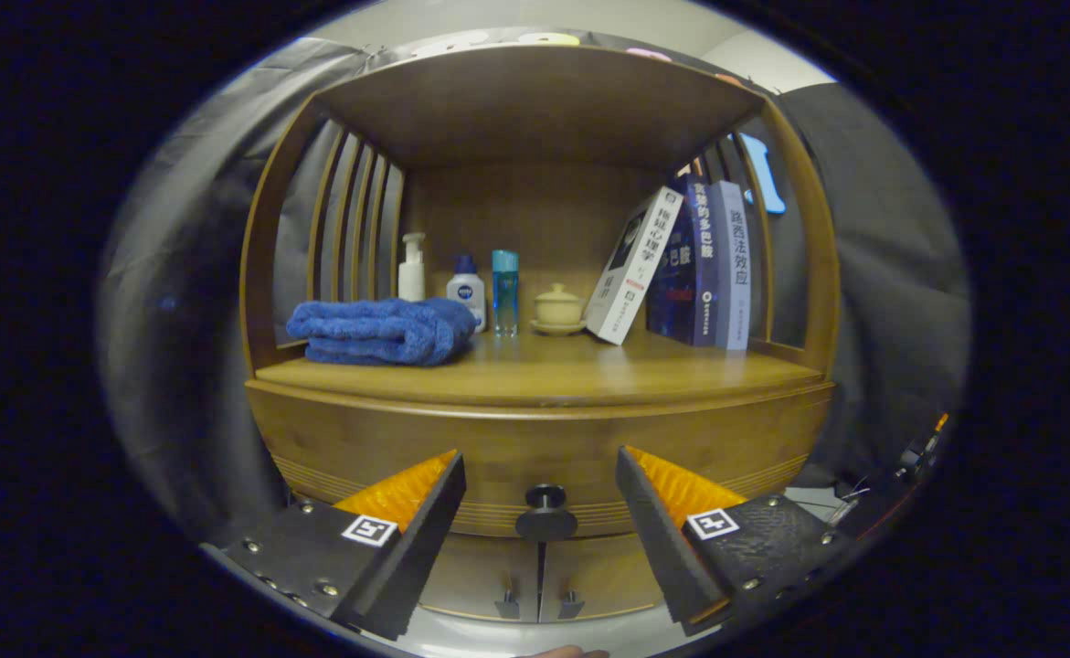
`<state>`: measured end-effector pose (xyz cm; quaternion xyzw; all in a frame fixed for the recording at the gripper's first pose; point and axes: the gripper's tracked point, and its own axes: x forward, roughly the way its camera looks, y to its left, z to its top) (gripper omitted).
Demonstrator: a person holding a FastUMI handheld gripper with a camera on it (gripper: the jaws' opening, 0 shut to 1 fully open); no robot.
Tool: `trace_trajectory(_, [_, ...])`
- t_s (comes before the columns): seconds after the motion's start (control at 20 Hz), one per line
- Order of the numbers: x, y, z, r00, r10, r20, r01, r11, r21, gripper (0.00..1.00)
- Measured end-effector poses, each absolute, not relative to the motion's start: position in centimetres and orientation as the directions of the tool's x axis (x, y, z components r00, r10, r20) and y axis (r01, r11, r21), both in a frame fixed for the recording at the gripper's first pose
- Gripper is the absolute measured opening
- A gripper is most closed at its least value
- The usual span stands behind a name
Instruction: Pull open the drawer, take out the items inside it, and place them on the countertop above the cabinet.
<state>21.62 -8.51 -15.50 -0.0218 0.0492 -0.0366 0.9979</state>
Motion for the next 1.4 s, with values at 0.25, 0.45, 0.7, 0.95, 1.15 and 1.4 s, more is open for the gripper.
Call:
trace_trajectory(0.25, [23.4, -8.5, -17.7, 0.987, -0.075, -0.139, 0.067, 0.996, -0.058, 0.99])
trace_trajectory(0.45, [23.4, -10.2, -20.6, 0.966, -0.145, -0.213, 0.113, 0.981, -0.156, 0.89])
trace_trajectory(0.7, [23.4, -9.6, -19.2, 0.989, -0.098, -0.11, 0.103, 0.994, 0.036, 0.54])
trace_trajectory(0.95, [23.8, -9.9, -19.9, 0.986, -0.103, -0.127, 0.113, 0.991, 0.074, 0.49])
trace_trajectory(1.15, [23.5, -10.1, -20.3, 0.981, -0.129, -0.145, 0.125, 0.991, -0.038, 0.43])
trace_trajectory(1.4, [23.4, -10.1, -20.5, 0.978, -0.157, -0.139, 0.158, 0.987, -0.002, 0.35])
